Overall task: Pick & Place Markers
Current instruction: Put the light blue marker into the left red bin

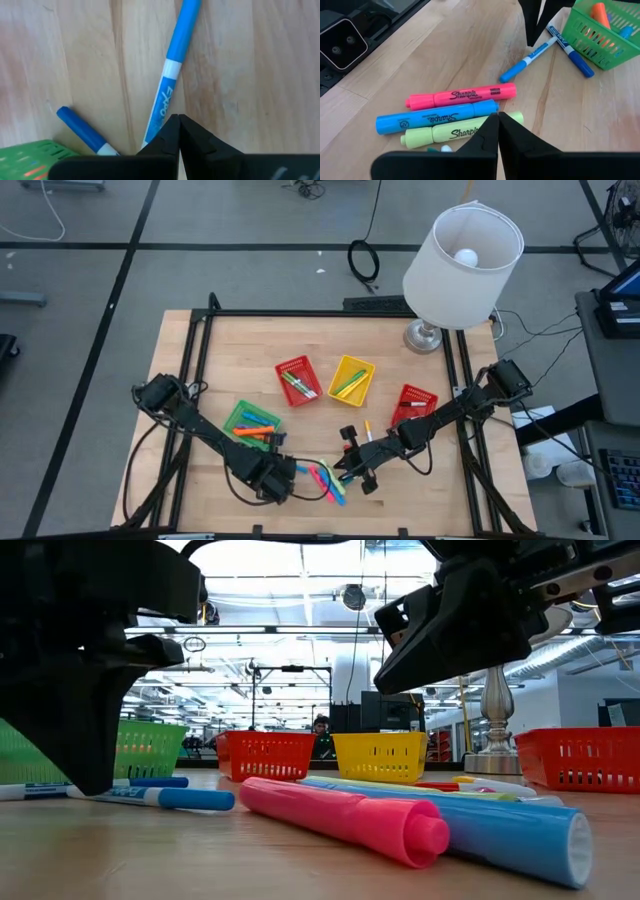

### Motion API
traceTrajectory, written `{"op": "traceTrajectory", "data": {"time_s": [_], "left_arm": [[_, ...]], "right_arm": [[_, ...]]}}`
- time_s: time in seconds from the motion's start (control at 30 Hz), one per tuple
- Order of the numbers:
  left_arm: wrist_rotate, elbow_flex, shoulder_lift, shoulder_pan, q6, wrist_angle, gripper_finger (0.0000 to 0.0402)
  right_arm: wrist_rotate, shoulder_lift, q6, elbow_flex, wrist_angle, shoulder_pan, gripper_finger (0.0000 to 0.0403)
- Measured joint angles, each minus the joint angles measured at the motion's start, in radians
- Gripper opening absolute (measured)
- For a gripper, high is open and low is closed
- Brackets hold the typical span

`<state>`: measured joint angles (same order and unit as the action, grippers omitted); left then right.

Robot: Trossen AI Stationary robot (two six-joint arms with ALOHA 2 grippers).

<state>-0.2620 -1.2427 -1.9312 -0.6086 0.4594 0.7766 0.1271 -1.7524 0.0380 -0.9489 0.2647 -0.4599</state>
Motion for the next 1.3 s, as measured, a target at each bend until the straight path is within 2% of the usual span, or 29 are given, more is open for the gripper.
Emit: {"op": "traceTrajectory", "data": {"time_s": [0.13,0.37,0.57,0.77,0.93,1.13,1.3], "left_arm": [[-0.006,-0.001,0.0,0.006,-0.033,-0.009,0.0003],[-0.009,-0.003,0.001,0.067,-0.07,-0.068,0.0023],[-0.002,-0.003,0.002,0.124,-0.102,-0.103,0.0004],[-0.002,-0.003,0.002,0.153,-0.139,-0.125,0.0024],[0.0,-0.004,0.002,0.161,-0.229,-0.132,0.0024],[0.104,-0.042,0.003,0.153,-0.39,-0.102,0.0017],[0.168,-0.116,0.004,0.142,-0.464,-0.025,0.0046]], "right_arm": [[0.0,0.0,0.0,0.0,0.009,0.0,0.0],[0.0,0.0,0.0,0.0,0.014,0.0,0.0],[0.0,0.0,0.0,0.0,0.015,0.0,0.0],[0.0,0.0,0.0,0.0,0.015,0.0,0.0],[0.0,0.0,-0.001,0.0,0.015,0.0,0.0],[0.0,0.0,-0.001,0.0,0.011,0.0,0.0],[0.0,0.0,-0.001,0.0,0.007,0.0,0.0]]}}
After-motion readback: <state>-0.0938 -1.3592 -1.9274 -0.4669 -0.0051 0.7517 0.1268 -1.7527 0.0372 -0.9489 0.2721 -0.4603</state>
